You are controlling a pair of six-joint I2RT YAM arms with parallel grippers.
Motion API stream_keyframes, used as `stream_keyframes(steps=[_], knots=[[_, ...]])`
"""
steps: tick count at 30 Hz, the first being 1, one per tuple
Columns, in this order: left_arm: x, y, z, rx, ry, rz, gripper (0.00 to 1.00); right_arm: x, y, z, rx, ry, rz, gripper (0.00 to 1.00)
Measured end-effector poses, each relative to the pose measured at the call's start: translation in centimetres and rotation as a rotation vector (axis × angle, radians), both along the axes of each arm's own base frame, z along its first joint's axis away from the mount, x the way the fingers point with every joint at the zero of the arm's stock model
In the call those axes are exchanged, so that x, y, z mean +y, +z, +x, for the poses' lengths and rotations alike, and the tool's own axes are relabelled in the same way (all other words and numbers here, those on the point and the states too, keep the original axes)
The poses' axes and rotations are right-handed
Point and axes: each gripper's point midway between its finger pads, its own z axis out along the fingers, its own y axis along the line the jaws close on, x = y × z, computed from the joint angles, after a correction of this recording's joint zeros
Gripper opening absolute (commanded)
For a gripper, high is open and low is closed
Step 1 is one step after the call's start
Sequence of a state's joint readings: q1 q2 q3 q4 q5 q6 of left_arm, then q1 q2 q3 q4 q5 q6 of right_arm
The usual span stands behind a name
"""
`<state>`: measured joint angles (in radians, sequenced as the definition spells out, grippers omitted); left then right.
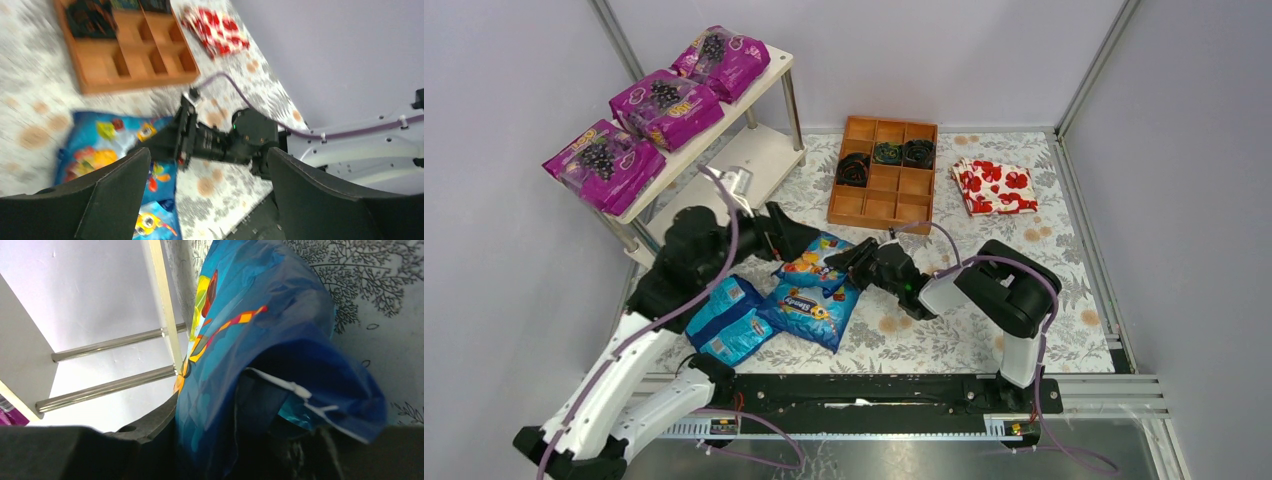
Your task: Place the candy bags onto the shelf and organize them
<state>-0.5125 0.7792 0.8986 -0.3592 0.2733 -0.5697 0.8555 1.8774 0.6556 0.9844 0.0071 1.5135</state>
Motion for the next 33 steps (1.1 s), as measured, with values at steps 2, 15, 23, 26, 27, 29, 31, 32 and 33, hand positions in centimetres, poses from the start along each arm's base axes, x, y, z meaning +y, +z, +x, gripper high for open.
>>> stream_keyframes(steps=[2,15,23,26,27,29,31,32,33], knots=[[1.2,3.0,0.2,-0.102,0.037,0.033,0.92,0.2,0.1,0.2,-0.013,0.008,-0.016,0.25],[2.9,11.4,-0.1,-0.371,0.112,0.070,0.94,3.7,5.5,2.0,-0.160,0.124,-0.094,0.22],[3.0,11.5,-0.2,-0.379,0.131,0.077,0.94,8.9,11.9,5.8,-0.287,0.166,-0.017,0.22],[3.4,11.8,-0.4,-0.385,0.156,0.071,0.94,11.1,12.5,7.9,-0.312,0.175,0.006,0.22],[3.4,12.0,-0.6,-0.388,0.155,0.067,0.94,11.7,12.4,8.7,-0.315,0.176,0.006,0.23],[3.3,12.3,-1.1,-0.395,0.143,0.053,0.94,12.7,11.8,10.3,-0.317,0.172,-0.003,0.23],[3.2,12.6,-1.6,-0.402,0.133,0.045,0.94,13.7,11.0,12.0,-0.315,0.166,-0.019,0.23],[3.2,12.7,-1.7,-0.406,0.133,0.043,0.94,14.2,10.7,13.1,-0.315,0.162,-0.027,0.23],[3.2,12.7,-1.9,-0.411,0.134,0.043,0.94,14.7,10.3,14.0,-0.315,0.157,-0.031,0.23]])
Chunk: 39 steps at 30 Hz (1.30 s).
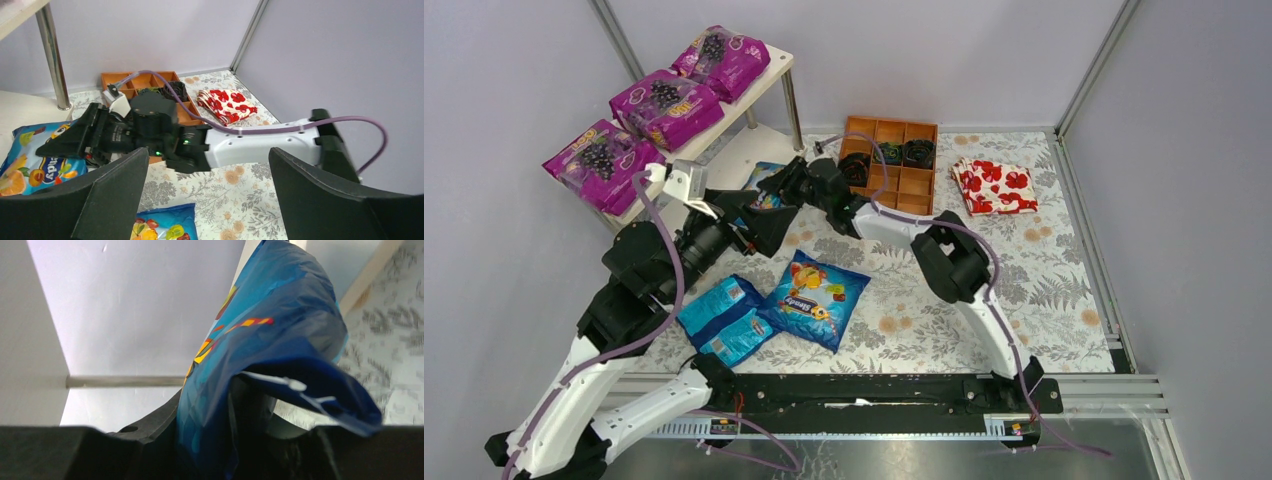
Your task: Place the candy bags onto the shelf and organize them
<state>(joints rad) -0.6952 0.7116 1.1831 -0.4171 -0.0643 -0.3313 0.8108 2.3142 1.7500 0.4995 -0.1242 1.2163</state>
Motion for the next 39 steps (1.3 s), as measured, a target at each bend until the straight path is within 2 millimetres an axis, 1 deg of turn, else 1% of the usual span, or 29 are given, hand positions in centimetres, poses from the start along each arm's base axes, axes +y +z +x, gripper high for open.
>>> stream_keyframes(steps=[3,6,8,9,11,13,15,16,19,21,23,24,26,28,32,34,37,39], knots=[[0.3,0.1,-0.4,-0.017,0.009,-0.003,0.95,1.3,-1.1,2.8,-0.002,-0.018,-0.003,0.23],[0.7,-0.3,-0.8,-0.027,0.021,-0.006,0.94,2.0,-2.1,5.3,-0.001,-0.044,-0.010,0.24],[0.8,-0.9,-0.8,-0.027,0.027,-0.004,0.95,2.6,-2.2,6.8,-0.012,-0.067,-0.007,0.27],[0.8,-1.3,-0.8,-0.025,0.030,-0.002,0.94,2.9,-1.9,7.6,-0.025,-0.078,0.005,0.30],[0.7,-2.1,-0.7,-0.018,0.034,0.004,0.94,3.3,-1.7,8.9,-0.044,-0.104,0.022,0.40],[0.6,-2.9,-0.5,-0.013,0.040,0.012,0.95,3.2,-2.1,10.0,-0.051,-0.131,0.036,0.51],[0.5,-3.5,-0.4,-0.008,0.046,0.022,0.95,2.9,-3.0,10.7,-0.041,-0.148,0.034,0.65],[0.5,-3.6,-0.3,-0.008,0.048,0.025,0.95,2.6,-3.5,11.0,-0.033,-0.157,0.024,0.69],[0.5,-3.7,-0.1,-0.020,0.057,0.030,0.95,1.8,-4.5,11.4,-0.016,-0.169,-0.014,0.77],[0.5,-3.6,0.0,-0.025,0.060,0.029,0.95,1.1,-5.1,11.4,0.003,-0.174,-0.052,0.82],[0.5,-3.3,0.0,-0.034,0.063,0.025,0.95,0.2,-5.8,10.9,0.031,-0.168,-0.113,0.84],[0.5,-3.3,0.0,-0.037,0.064,0.023,0.95,-0.1,-5.7,10.6,0.037,-0.165,-0.129,0.85],[0.5,-3.1,0.1,-0.043,0.063,0.018,0.95,-0.9,-5.3,9.8,0.053,-0.159,-0.164,0.86],[0.4,-3.1,0.1,-0.046,0.062,0.015,0.95,-1.8,-4.5,8.9,0.063,-0.157,-0.187,0.85],[0.3,-3.5,0.2,-0.042,0.062,0.019,0.96,-3.1,-3.0,7.4,0.067,-0.155,-0.190,0.80],[0.3,-3.4,0.2,-0.042,0.062,0.019,0.96,-3.3,-2.7,6.9,0.065,-0.154,-0.183,0.73],[0.2,-3.4,0.2,-0.043,0.061,0.018,0.96,-3.3,-3.0,6.8,0.066,-0.154,-0.177,0.56],[0.2,-3.4,0.2,-0.043,0.058,0.018,0.96,-3.3,-3.3,6.7,0.073,-0.151,-0.177,0.47]])
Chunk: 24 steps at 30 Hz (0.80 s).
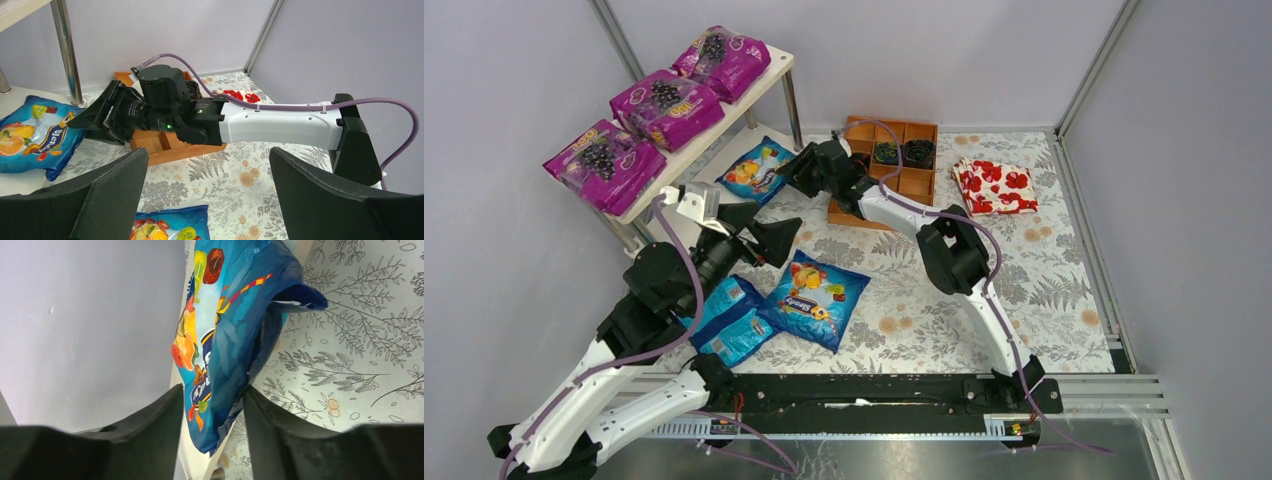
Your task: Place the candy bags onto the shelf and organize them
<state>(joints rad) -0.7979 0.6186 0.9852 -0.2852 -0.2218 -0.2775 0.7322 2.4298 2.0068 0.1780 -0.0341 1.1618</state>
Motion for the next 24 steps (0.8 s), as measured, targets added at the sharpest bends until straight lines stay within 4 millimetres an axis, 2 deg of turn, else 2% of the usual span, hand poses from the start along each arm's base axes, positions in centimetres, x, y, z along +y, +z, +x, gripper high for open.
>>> stream_keyframes(steps=[3,7,12,15,20,24], knots=[[-0.1,-0.2,0.1,0.000,-0.001,0.000,0.96,0.2,0.1,-0.1,0.001,0.001,0.010,0.35],[-0.3,-1.0,0.3,0.008,0.000,0.008,0.95,0.6,0.7,0.1,-0.023,0.000,0.037,0.26],[-0.3,-2.6,0.7,0.017,0.016,0.014,0.95,1.9,0.4,1.6,-0.057,-0.014,0.068,0.12],[0.2,-3.1,0.7,0.017,0.037,0.014,0.95,2.9,-0.1,2.8,-0.079,-0.020,0.095,0.11],[1.4,-2.0,0.5,-0.025,0.073,-0.021,0.96,3.9,-1.0,4.1,-0.102,-0.041,0.119,0.13],[1.8,-1.3,0.4,-0.056,0.087,-0.045,0.96,4.4,-0.7,4.9,-0.131,-0.062,0.137,0.15]])
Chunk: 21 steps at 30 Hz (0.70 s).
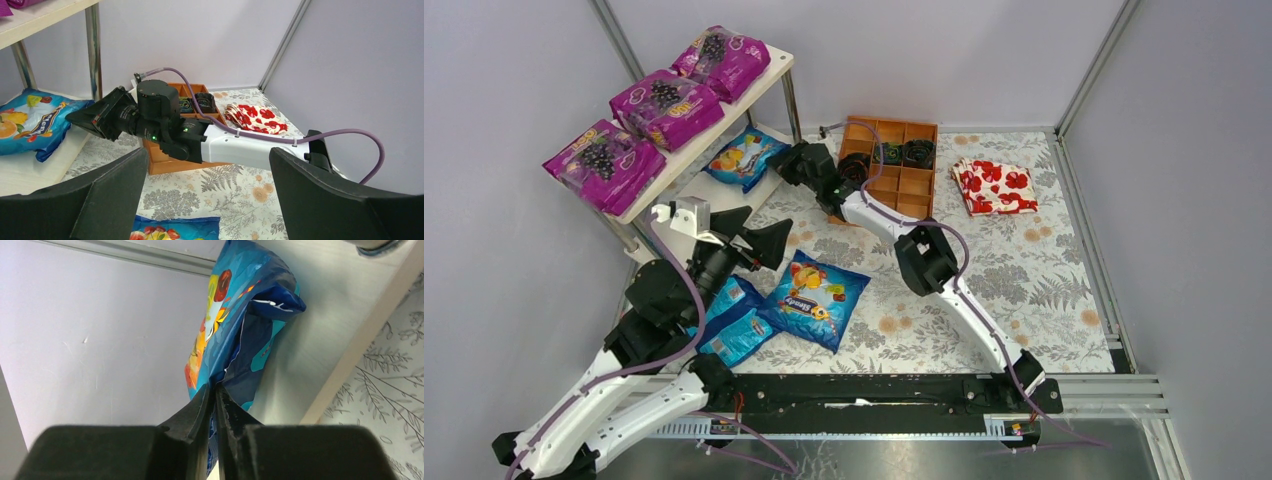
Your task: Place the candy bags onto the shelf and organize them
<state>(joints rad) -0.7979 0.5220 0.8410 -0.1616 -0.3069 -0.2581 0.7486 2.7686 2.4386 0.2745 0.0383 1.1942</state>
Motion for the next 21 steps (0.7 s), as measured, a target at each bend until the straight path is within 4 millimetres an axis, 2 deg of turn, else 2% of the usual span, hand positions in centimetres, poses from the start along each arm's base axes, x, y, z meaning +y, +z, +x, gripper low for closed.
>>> stream_keyframes(steps=[2,4,6,10,12,14,16,18,21], knots=[[0.0,-0.3,0.1,0.003,0.004,0.004,0.95,0.2,0.3,0.4,-0.016,-0.009,0.013,0.19],[0.0,-0.6,0.2,0.008,0.008,0.012,0.95,0.2,0.3,0.7,-0.023,-0.021,0.013,0.31],[0.0,-0.8,0.3,0.011,0.013,0.018,0.96,0.1,0.1,0.8,-0.028,-0.027,-0.001,0.40],[0.1,-0.8,0.5,0.008,0.022,0.021,0.95,-0.1,-0.3,0.8,-0.042,-0.014,-0.042,0.47],[0.1,-0.9,0.6,0.009,0.027,0.025,0.95,-0.6,-1.3,-0.1,-0.025,0.021,-0.105,0.53],[0.0,-1.1,0.9,0.013,0.036,0.030,0.96,-1.7,-1.8,-1.7,-0.001,0.068,-0.184,0.59],[-0.1,-1.6,1.1,0.020,0.042,0.038,0.96,-3.2,-1.4,-3.9,0.017,0.116,-0.253,0.66],[-0.1,-2.0,1.2,0.026,0.046,0.045,0.96,-5.7,0.1,-6.8,0.015,0.151,-0.317,0.75],[0.1,-2.5,1.4,0.032,0.057,0.051,0.95,-9.7,4.0,-11.4,-0.028,0.189,-0.370,0.86]])
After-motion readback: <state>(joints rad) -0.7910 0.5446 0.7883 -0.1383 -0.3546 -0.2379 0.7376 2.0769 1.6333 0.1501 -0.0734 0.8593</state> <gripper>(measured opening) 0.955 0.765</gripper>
